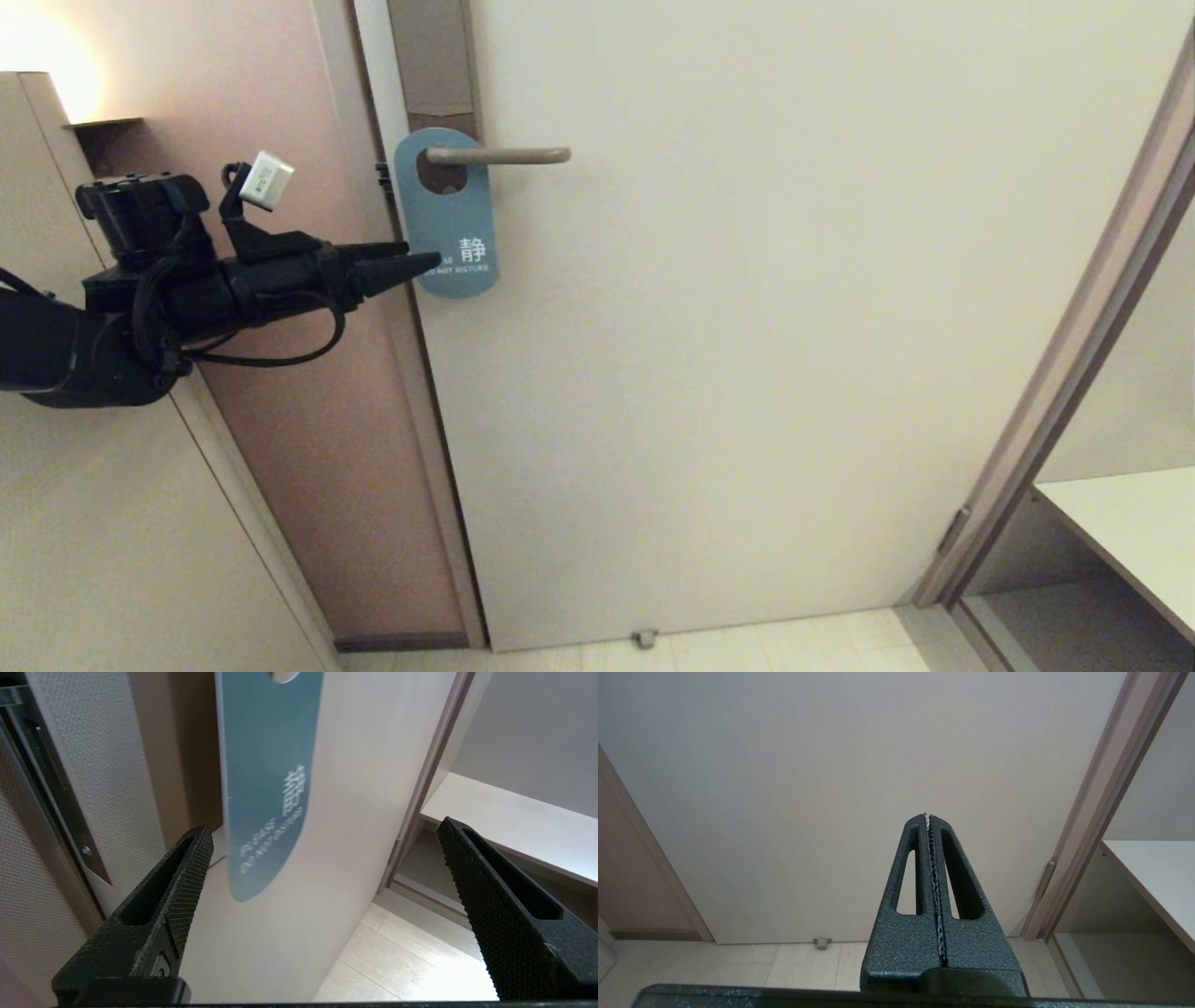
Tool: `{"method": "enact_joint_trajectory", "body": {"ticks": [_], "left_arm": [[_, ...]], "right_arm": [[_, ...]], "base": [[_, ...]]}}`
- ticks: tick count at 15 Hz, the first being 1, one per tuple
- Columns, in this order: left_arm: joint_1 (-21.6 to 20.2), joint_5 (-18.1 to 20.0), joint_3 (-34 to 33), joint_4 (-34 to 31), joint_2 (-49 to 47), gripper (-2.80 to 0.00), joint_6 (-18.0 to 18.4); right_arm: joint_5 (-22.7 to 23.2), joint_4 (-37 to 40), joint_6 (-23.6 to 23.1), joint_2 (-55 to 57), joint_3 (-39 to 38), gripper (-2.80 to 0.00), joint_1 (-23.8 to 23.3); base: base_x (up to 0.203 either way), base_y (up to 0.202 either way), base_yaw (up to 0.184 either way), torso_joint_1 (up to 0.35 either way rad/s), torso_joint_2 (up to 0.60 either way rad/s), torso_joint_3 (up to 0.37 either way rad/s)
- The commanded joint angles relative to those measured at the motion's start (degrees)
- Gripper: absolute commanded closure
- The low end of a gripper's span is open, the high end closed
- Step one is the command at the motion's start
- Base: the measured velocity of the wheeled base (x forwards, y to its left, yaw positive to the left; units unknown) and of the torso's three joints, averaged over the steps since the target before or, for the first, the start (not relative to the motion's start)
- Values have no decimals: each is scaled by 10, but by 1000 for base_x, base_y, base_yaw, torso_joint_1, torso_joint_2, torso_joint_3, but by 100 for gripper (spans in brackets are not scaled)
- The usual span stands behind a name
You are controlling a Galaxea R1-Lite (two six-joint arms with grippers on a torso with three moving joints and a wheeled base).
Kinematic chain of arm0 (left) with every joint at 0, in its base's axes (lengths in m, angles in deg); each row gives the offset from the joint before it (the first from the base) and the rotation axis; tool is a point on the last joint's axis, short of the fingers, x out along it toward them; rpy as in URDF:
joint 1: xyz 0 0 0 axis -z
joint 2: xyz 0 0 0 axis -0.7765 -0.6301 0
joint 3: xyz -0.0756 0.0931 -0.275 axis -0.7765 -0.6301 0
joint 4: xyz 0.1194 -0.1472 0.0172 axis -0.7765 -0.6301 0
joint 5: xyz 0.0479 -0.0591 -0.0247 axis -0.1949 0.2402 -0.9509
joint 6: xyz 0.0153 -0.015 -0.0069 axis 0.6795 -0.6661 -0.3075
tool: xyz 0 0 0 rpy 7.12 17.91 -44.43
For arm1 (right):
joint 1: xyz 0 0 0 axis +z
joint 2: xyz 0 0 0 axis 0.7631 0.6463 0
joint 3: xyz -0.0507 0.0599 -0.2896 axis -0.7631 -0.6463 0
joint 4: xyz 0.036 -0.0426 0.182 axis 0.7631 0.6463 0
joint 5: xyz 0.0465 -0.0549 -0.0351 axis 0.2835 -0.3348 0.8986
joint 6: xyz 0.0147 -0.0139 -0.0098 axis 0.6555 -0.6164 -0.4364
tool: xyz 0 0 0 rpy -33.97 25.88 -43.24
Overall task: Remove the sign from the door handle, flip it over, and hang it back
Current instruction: Take down the sign
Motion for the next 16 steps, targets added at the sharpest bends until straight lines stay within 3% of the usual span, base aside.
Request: {"method": "enact_joint_trajectory", "body": {"ticks": [1, 5, 16], "left_arm": [[0, 3, 11, 2, -13, -280, 0], [0, 3, 47, 5, -33, -280, -3], [26, 4, 48, 5, -25, -280, -5]], "right_arm": [[0, 0, 0, 0, 0, 0, 0], [0, 0, 0, 0, 0, 0, 0], [0, 0, 0, 0, 0, 0, 0]], "base": [[0, 0, 0, 0, 0, 0], [0, 0, 0, 0, 0, 0], [0, 0, 0, 0, 0, 0]]}}
